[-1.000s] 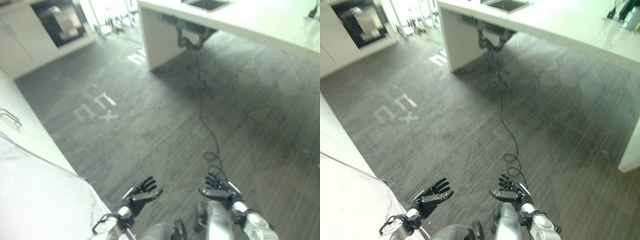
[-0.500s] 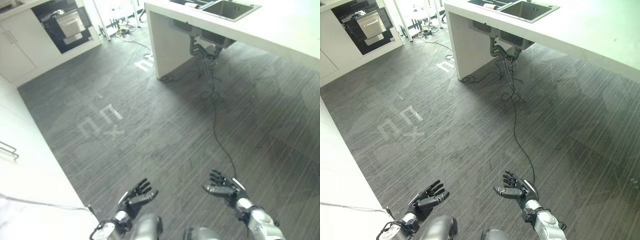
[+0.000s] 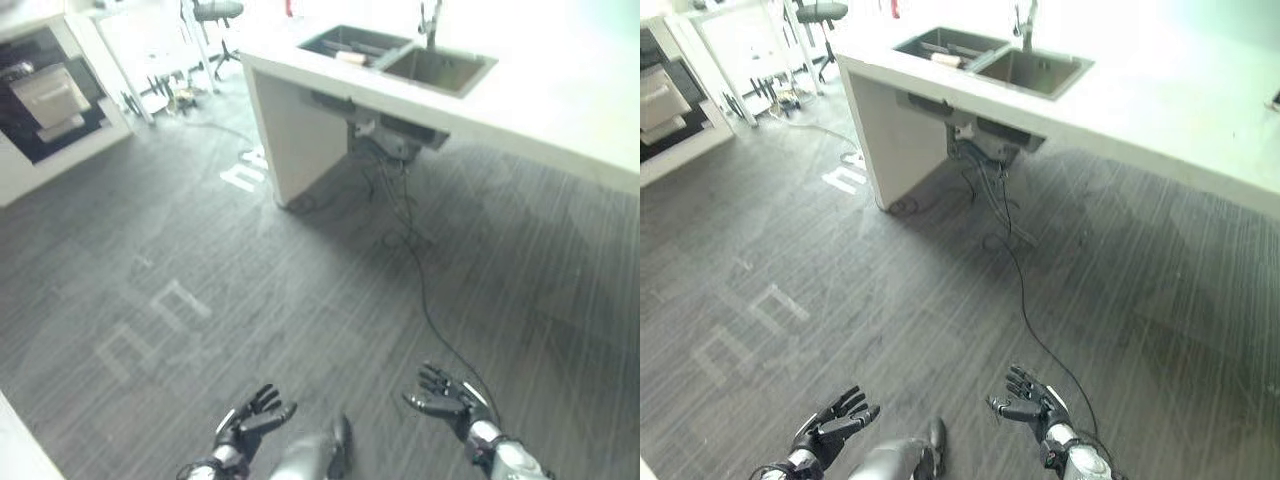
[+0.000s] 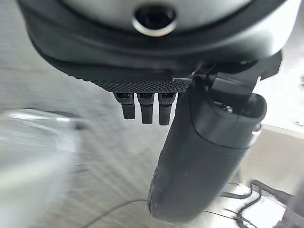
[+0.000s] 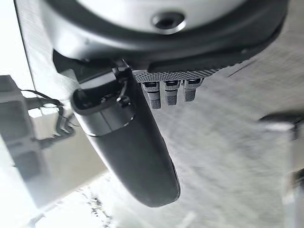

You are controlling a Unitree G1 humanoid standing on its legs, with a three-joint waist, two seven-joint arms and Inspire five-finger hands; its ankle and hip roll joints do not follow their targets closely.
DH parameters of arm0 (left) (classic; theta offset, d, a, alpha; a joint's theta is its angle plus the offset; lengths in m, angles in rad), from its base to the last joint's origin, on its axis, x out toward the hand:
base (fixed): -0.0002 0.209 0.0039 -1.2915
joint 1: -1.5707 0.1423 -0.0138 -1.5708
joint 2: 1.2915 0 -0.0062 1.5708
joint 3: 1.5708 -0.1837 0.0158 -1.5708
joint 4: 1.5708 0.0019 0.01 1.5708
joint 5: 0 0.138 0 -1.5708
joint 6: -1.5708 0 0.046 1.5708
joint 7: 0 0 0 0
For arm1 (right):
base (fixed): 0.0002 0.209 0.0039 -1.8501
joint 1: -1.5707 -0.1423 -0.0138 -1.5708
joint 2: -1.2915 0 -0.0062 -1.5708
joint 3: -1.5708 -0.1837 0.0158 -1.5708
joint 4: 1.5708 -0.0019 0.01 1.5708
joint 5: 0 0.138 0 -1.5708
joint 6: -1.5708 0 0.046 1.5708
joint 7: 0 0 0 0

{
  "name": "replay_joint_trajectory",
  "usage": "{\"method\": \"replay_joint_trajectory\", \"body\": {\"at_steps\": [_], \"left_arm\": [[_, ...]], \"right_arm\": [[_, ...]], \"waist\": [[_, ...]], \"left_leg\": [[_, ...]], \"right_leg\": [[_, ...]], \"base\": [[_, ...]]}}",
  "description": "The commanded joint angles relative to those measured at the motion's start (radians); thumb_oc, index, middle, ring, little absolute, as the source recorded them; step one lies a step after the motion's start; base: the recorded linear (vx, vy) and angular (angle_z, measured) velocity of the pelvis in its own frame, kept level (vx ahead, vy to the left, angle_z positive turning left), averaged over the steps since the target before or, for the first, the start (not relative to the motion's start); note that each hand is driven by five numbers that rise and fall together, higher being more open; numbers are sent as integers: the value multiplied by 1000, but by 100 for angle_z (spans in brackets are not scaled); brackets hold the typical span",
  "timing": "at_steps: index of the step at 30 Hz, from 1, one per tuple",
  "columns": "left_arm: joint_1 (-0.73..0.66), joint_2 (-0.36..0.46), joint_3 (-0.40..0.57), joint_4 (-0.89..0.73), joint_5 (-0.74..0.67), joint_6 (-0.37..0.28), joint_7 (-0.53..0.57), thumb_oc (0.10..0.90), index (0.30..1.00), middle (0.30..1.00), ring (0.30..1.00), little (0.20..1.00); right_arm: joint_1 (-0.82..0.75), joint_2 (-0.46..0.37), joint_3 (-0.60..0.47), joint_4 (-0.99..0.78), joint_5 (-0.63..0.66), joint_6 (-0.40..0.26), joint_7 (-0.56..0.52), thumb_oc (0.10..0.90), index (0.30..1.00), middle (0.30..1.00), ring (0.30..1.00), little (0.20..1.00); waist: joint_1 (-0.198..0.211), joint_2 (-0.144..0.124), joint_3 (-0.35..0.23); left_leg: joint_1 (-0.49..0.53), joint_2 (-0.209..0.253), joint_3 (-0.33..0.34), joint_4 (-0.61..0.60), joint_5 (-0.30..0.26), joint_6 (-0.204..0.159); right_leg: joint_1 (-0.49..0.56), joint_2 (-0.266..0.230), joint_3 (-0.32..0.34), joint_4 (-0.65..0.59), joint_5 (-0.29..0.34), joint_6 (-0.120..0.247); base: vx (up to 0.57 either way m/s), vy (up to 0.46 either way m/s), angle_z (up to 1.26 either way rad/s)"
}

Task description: Place the dishes in the dishwasher.

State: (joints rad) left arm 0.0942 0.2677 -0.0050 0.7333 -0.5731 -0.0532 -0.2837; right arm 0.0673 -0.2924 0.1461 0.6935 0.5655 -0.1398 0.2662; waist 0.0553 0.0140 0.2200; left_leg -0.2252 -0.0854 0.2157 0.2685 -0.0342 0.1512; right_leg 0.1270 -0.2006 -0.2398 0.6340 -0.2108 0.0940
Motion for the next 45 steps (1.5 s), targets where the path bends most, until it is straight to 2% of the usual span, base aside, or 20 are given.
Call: {"method": "replay_joint_trajectory", "body": {"at_steps": [1,3,5,6,7,9,12,16,18,20,23,24,26,28,29,31,34,38,42,45], "left_arm": [[24,40,-48,-119,36,-51,1,800,900,900,900,900],[20,48,-58,-123,17,-64,10,800,900,900,900,900],[22,60,-53,-139,2,-62,8,800,900,900,900,900],[27,66,-51,-145,-1,-57,8,800,900,900,900,900],[30,66,-53,-145,-1,-57,7,800,900,900,900,900],[42,65,-59,-147,-2,-67,8,800,900,900,900,900],[60,56,-50,-160,9,-64,12,800,900,900,900,900],[63,35,-49,-156,-5,-35,33,800,900,900,900,900],[66,21,-62,-154,5,-32,30,800,900,900,900,900],[72,8,-71,-152,2,-42,28,800,900,900,900,900],[64,11,-71,-141,-14,-29,25,800,900,900,900,900],[58,12,-75,-138,-3,-27,14,800,900,900,900,900],[56,4,-81,-129,11,-33,18,800,900,900,900,900],[54,6,-87,-126,5,-37,16,800,900,900,900,900],[58,7,-88,-127,5,-39,12,800,900,900,900,900],[71,3,-82,-133,15,-42,2,800,900,900,900,900],[77,-7,-66,-111,15,-45,-27,800,900,900,900,900],[33,2,-65,-74,61,-43,-59,800,900,900,900,900],[-34,30,-111,-44,138,-59,-54,800,900,900,900,900],[-59,44,-138,-17,137,-72,-36,800,900,900,900,900]], "right_arm": [[-40,-20,-4,-108,-2,-83,39,800,900,900,900,900],[-46,-22,13,-105,2,-92,40,800,900,900,900,900],[-59,-30,14,-117,10,-84,34,800,900,900,900,900],[-69,-40,9,-112,24,-81,42,800,900,900,900,900],[-73,-45,6,-109,24,-80,49,800,900,900,900,900],[-74,-44,-6,-110,7,-70,64,800,900,900,900,900],[-59,-34,-19,-131,-8,-55,64,800,900,900,900,900],[-59,-48,-7,-145,-2,-35,45,800,900,900,900,900],[-65,-71,-5,-147,-10,-29,48,800,900,900,900,900],[-68,-94,-12,-130,-10,-35,68,800,900,900,900,900],[-60,-114,-28,-109,-28,-40,83,800,900,900,900,900],[-60,-119,-33,-99,-13,-45,77,800,900,900,900,900],[-64,-111,-30,-84,-9,-48,64,800,900,900,900,900],[-55,-103,-37,-91,-21,-40,42,800,900,900,900,900],[-51,-103,-32,-86,-23,-44,33,800,900,900,900,900],[-47,-105,-19,-62,-20,-46,10,800,900,900,900,900],[-52,-104,-9,12,-15,-62,0,800,900,900,900,900],[-40,-87,-38,92,-5,-76,-31,800,900,900,900,900],[-34,-57,-84,197,56,-82,-63,800,900,900,900,900],[-37,-37,-118,278,125,-96,-68,800,900,900,900,900]], "waist": [[10,62,22],[-6,74,36],[-28,63,51],[-44,42,57],[-53,21,62],[-69,-20,61],[-66,-15,58],[-80,-10,30],[-76,-9,19],[-66,-13,20],[-63,-24,29],[-51,-24,37],[-26,-18,48],[-29,-10,46],[-23,7,48],[6,37,52],[31,48,46],[13,46,34],[-6,46,25],[-20,59,26]], "left_leg": [[79,72,-65,32,-100,-61],[124,87,-54,32,-128,-57],[165,89,-56,32,-153,-74],[199,77,-65,32,-183,-83],[220,58,-71,32,-209,-86],[258,27,-81,32,-270,-89],[300,50,-76,32,-302,-105],[373,103,-84,32,-256,-149],[431,137,-75,32,-65,-206],[349,150,-83,215,31,-234],[210,181,-34,443,50,-235],[157,158,-37,442,12,-212],[128,88,-28,271,-34,-170],[138,131,16,67,7,-186],[104,149,-16,32,-3,-197],[3,193,-114,32,20,-243],[-56,230,-170,32,40,-261],[7,237,-117,32,-2,-239],[74,174,-106,32,-67,-174],[112,126,-102,32,-110,-105]], "right_leg": [[-154,83,-24,121,170,27],[-233,47,-61,140,155,12],[-267,54,-77,-88,163,14],[-280,38,-72,-287,221,32],[-317,1,-55,-334,263,56],[-435,-94,-9,-334,328,109],[-431,-97,-29,-334,324,112],[-373,-35,-30,-334,249,68],[-338,-5,-42,-334,190,16],[-299,18,-45,-334,142,-29],[-255,20,-67,-334,96,-72],[-234,22,-69,-334,85,-73],[-203,42,-52,-334,69,-54],[-192,45,-68,-334,49,-45],[-184,59,-65,-334,41,-37],[-156,86,-44,-334,15,-22],[-130,85,-25,-334,0,-14],[-75,48,-46,-334,-3,5],[-31,36,-25,-334,30,11],[-100,8,9,-145,128,26]], "base": [[211,204,11],[212,42,-28],[327,-180,-32],[420,-270,-29],[496,-283,-42],[456,-275,5],[473,-292,36],[504,-304,0],[469,-300,-2],[320,-247,-6],[273,-200,10],[306,-101,19],[317,49,0],[291,189,-65],[349,314,-61],[331,316,-38],[295,311,-18],[284,375,-54],[223,341,10],[131,339,-12]]}}
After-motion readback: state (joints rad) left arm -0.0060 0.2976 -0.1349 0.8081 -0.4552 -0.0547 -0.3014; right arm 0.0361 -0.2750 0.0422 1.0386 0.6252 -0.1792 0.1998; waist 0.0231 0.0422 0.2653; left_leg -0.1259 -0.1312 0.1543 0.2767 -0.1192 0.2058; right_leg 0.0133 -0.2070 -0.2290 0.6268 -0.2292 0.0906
